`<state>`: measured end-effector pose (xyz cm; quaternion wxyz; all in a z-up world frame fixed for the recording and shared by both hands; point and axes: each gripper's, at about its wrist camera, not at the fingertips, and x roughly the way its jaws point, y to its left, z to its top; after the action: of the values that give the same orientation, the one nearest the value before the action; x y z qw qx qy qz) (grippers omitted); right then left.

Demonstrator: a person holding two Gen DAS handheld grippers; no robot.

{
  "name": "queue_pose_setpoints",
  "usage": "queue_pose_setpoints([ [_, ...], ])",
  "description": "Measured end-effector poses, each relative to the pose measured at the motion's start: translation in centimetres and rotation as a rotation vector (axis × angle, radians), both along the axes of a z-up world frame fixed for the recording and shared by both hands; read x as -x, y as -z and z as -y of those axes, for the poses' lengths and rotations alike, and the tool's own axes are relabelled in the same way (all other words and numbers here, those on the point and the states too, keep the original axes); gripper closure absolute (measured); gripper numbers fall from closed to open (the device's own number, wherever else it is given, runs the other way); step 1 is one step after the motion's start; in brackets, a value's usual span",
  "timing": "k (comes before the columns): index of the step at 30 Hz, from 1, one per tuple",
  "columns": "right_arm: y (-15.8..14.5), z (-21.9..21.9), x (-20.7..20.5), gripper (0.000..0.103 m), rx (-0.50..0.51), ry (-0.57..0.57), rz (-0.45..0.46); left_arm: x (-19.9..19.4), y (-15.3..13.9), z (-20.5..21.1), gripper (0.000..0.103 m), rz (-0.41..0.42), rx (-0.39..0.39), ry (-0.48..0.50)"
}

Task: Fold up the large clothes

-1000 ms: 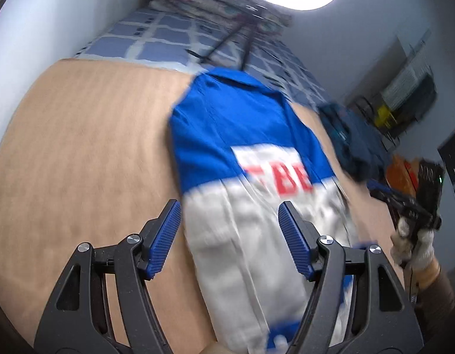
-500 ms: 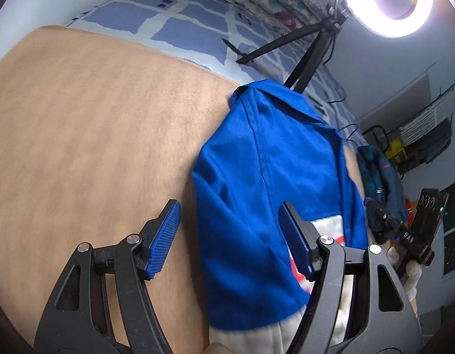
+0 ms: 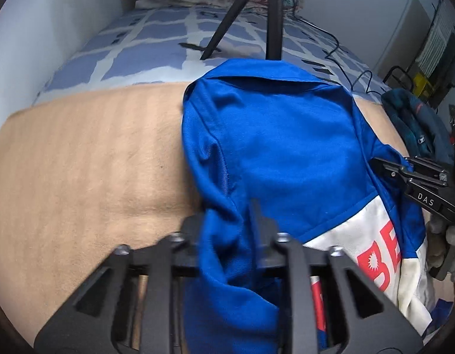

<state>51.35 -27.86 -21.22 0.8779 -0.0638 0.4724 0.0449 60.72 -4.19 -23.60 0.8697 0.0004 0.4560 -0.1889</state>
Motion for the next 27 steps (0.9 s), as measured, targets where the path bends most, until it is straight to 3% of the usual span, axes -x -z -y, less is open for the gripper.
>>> queue_pose_setpoints([
  [3,-0.5,-0.9,0.8,0.098,0.057,-0.005,0.041,0.7,-0.7,0.5,0.095,0.031,-0.021,0.002],
  [13,-5.8,-1.6,4.0,0.099,0.016,-0.019,0.205,3.8,-6.0,-0.7,0.098,0.145,0.127,0.014],
  [27,-12.5,-1.7,12.8,0.1,-0.079,-0.062,0.313,14.8,-12.8,-1.4,0.099,0.297,0.153,0.134],
])
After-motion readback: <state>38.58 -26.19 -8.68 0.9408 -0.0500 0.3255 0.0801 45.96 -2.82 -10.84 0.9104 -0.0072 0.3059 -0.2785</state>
